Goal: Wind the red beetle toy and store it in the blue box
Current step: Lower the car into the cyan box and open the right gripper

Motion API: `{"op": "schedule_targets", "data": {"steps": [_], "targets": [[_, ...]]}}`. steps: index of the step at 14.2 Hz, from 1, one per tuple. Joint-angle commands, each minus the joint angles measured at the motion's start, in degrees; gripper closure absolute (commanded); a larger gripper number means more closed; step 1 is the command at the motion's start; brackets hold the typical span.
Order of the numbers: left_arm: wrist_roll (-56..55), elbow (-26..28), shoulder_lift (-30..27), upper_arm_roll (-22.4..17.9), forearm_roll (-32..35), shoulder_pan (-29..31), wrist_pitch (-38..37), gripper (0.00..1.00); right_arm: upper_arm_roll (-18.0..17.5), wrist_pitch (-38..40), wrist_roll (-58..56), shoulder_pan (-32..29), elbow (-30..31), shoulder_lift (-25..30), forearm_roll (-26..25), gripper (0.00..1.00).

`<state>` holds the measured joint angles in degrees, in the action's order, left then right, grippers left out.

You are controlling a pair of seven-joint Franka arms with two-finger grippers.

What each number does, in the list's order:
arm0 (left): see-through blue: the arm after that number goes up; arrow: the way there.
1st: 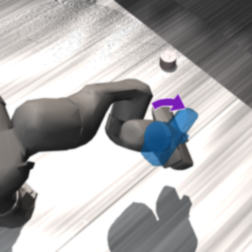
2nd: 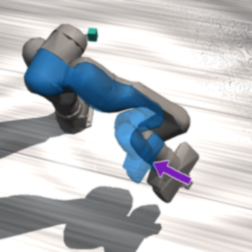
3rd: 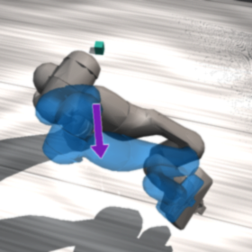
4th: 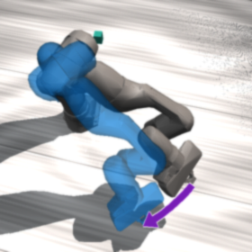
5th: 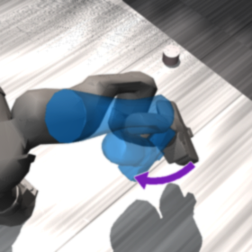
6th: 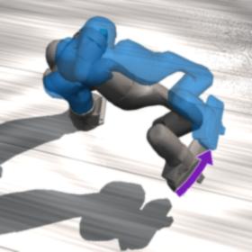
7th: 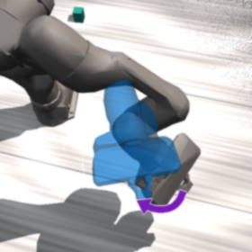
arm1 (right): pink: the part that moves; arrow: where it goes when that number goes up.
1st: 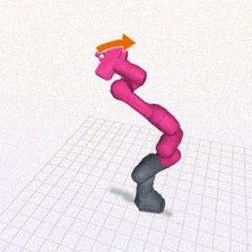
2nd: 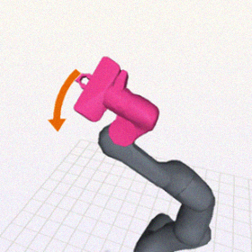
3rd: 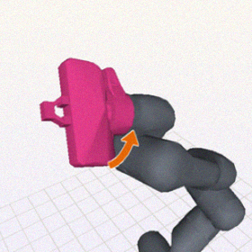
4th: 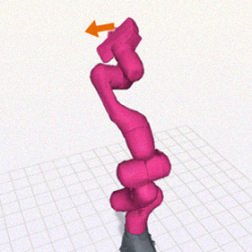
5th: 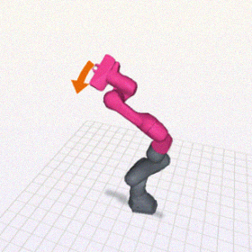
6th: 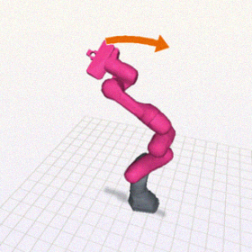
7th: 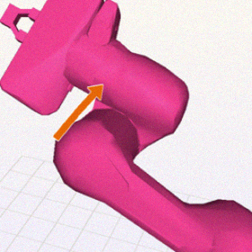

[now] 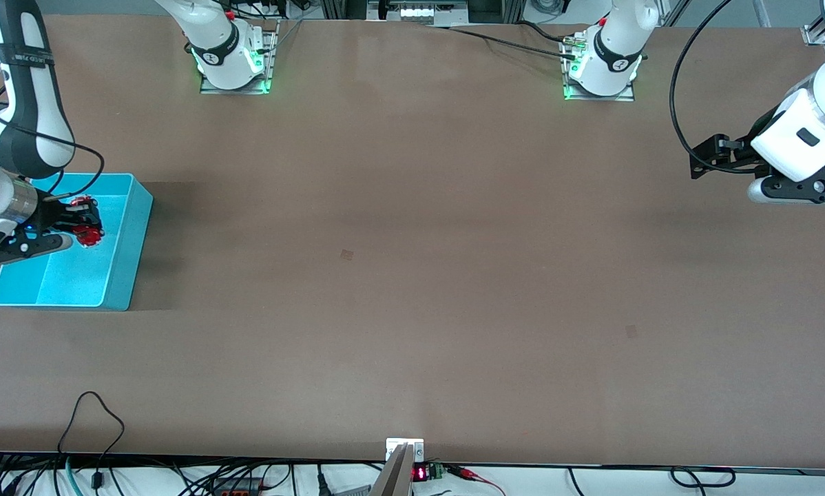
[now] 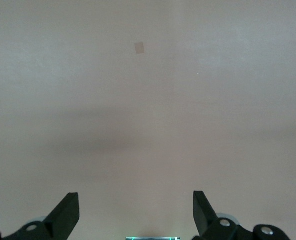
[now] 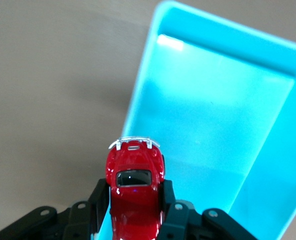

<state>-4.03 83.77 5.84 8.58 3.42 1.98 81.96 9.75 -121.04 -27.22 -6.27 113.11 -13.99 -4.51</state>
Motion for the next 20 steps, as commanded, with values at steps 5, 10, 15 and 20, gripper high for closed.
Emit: {"op": "schedule_targets", "data": {"steps": [5, 10, 15, 20], "targets": [[0.4, -1.0, -0.1, 0.5, 1.3, 0.0, -4.0, 0.0, 4.5, -15.9, 1.5, -0.2, 9.8, -1.8, 0.2, 1.0], [0.3, -0.8, 0.1, 0.2, 1.5, 0.2, -3.6, 0.0, 6.9, -19.8, 1.6, -0.3, 12.4, -3.8, 0.3, 1.0], [0.3, -0.7, 0.0, 0.5, 3.4, 0.3, -2.7, 0.0, 8.8, -19.9, 1.6, -0.4, 12.9, -6.4, 0.5, 1.0], [0.3, -0.6, -0.1, 0.6, 3.5, 0.2, -2.5, 0.0, 9.0, -20.0, 3.0, -0.8, 12.7, -8.7, 0.6, 0.99]]}}
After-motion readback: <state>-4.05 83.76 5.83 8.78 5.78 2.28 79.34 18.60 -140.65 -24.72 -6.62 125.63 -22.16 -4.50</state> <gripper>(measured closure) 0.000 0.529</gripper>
